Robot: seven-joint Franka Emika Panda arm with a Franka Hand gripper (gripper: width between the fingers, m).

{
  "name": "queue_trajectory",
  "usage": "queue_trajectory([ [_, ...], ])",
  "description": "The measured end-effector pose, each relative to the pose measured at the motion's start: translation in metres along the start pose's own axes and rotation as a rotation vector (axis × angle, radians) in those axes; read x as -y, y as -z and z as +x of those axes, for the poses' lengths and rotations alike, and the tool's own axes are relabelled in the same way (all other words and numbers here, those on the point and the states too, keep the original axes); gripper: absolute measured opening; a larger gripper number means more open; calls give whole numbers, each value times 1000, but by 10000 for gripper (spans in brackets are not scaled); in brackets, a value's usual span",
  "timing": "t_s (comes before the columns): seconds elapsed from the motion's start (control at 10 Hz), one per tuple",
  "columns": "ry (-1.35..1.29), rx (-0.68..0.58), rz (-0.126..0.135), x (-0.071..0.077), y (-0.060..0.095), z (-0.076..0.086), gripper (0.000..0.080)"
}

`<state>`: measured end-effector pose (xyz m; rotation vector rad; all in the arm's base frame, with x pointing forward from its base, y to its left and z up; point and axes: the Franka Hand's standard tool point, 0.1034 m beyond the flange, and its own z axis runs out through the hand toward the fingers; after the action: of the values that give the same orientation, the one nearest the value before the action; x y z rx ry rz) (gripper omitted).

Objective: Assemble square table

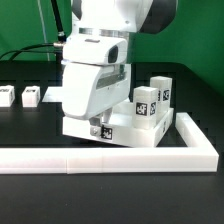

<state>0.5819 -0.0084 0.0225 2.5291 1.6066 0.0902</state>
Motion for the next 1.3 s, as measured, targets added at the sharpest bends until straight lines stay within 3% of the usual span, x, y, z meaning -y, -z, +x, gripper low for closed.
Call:
queue_trajectory([
  [0.3, 41, 2, -2, -1, 0, 0, 64],
  [0.5, 220, 6, -14, -1, 1, 6, 64],
  [0.7, 276, 9, -9, -3, 1, 17, 64],
  [0.9, 312, 12, -15, -2, 0, 40, 64],
  [1.3, 306, 13, -14, -3, 0, 38, 64],
])
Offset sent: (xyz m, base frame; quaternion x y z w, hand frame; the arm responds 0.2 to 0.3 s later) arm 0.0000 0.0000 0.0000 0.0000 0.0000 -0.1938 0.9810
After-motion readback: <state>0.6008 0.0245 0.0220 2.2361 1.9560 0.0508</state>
